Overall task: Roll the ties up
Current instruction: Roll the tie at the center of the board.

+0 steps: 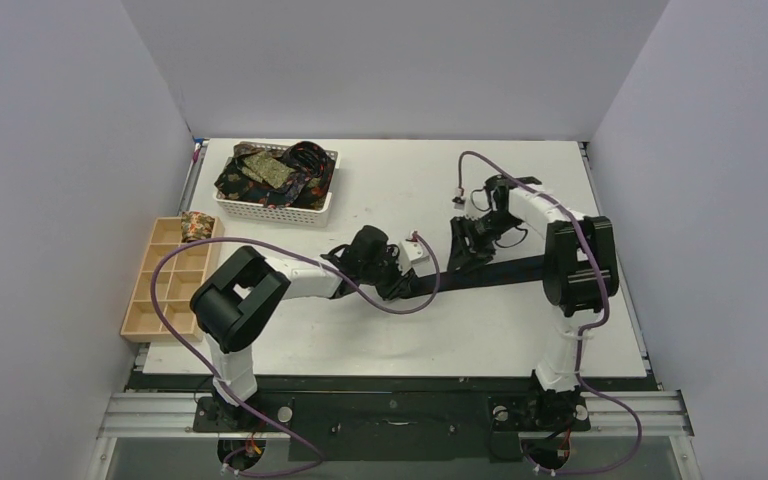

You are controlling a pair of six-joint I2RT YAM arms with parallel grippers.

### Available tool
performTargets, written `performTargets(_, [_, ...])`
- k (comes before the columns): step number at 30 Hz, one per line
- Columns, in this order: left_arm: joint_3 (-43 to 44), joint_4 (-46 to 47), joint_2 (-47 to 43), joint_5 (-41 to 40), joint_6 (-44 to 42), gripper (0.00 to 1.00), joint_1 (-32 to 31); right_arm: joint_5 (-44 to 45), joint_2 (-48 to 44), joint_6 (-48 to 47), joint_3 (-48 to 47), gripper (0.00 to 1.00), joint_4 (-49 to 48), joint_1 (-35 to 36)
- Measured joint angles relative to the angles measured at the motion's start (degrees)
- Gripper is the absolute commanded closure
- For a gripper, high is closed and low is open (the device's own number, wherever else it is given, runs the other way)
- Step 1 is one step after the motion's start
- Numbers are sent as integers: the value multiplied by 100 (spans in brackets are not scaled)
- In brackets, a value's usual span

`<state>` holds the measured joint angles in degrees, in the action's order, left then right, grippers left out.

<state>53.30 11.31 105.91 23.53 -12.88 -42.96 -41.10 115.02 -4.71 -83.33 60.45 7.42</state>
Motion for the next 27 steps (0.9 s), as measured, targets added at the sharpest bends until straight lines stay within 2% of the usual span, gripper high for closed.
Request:
performTargets(6, [177,-127,87,-372,-109,100,-162,-715,-229,1091,619,58,-1093,905])
performTargets(15, [195,-103,83,-721,-284,100,-308,-931,-160,2208,881,57,-2190,1073])
performTargets(21, [195,-101,76,-837,-369,100,-356,-1071,44,2428,879,57,-2492,1147])
performTargets(27, [197,-101,76,-846,-411,100,-365,-1220,63,2179,879,57,-2260,1130])
